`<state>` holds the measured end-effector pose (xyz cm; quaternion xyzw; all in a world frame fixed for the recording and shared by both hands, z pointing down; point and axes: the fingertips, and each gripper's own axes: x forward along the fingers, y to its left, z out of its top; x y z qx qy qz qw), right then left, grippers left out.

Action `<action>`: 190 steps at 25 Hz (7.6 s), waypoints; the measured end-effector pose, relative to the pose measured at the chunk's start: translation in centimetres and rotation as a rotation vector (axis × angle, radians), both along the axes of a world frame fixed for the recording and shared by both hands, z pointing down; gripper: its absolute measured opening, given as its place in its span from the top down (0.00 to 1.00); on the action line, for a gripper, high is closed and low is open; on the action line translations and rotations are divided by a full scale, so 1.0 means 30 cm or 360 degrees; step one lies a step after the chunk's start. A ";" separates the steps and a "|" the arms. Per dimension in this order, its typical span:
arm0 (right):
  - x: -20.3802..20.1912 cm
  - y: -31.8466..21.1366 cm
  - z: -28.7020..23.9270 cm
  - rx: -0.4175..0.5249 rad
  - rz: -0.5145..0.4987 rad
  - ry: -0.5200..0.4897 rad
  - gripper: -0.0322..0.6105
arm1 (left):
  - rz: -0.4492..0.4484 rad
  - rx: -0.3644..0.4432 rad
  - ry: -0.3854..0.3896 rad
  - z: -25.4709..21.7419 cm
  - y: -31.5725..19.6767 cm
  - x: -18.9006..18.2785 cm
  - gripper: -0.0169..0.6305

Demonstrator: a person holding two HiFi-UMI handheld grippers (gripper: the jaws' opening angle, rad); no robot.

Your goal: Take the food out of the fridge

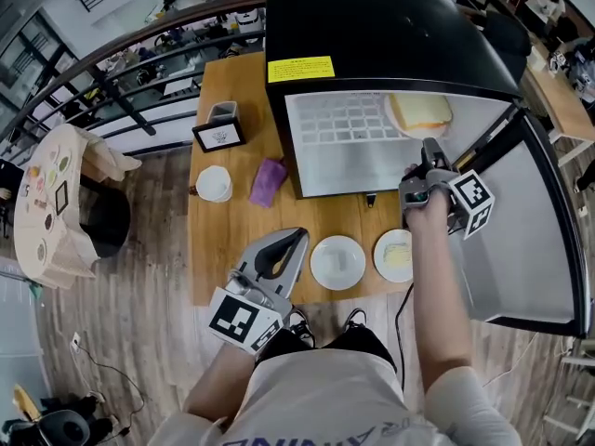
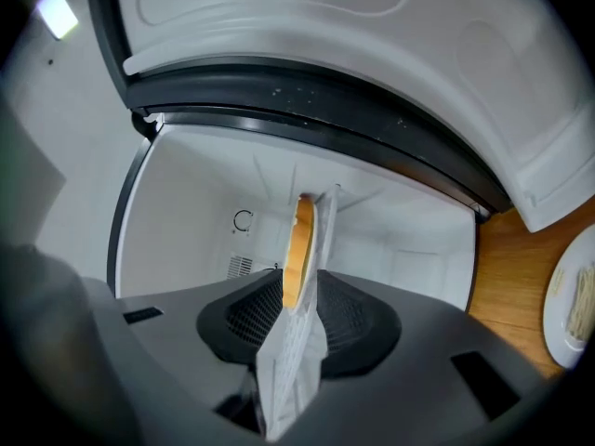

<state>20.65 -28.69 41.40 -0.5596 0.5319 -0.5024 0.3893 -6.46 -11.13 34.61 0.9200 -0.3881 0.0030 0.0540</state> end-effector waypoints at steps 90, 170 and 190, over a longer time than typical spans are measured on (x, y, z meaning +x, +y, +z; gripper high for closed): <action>-1.009 0.741 0.502 -0.0162 -0.1658 -0.0210 0.91 | -0.1038 -0.0163 -0.0119 0.288 0.500 -0.520 0.96; -0.910 0.680 0.345 0.0287 -0.1751 0.1193 0.92 | -0.0781 -0.0134 -0.0071 0.199 0.291 -0.492 0.96; -0.477 0.617 -0.233 0.0614 -0.0925 0.1534 0.92 | -0.0241 0.0125 -0.0027 -0.088 0.160 -0.115 0.96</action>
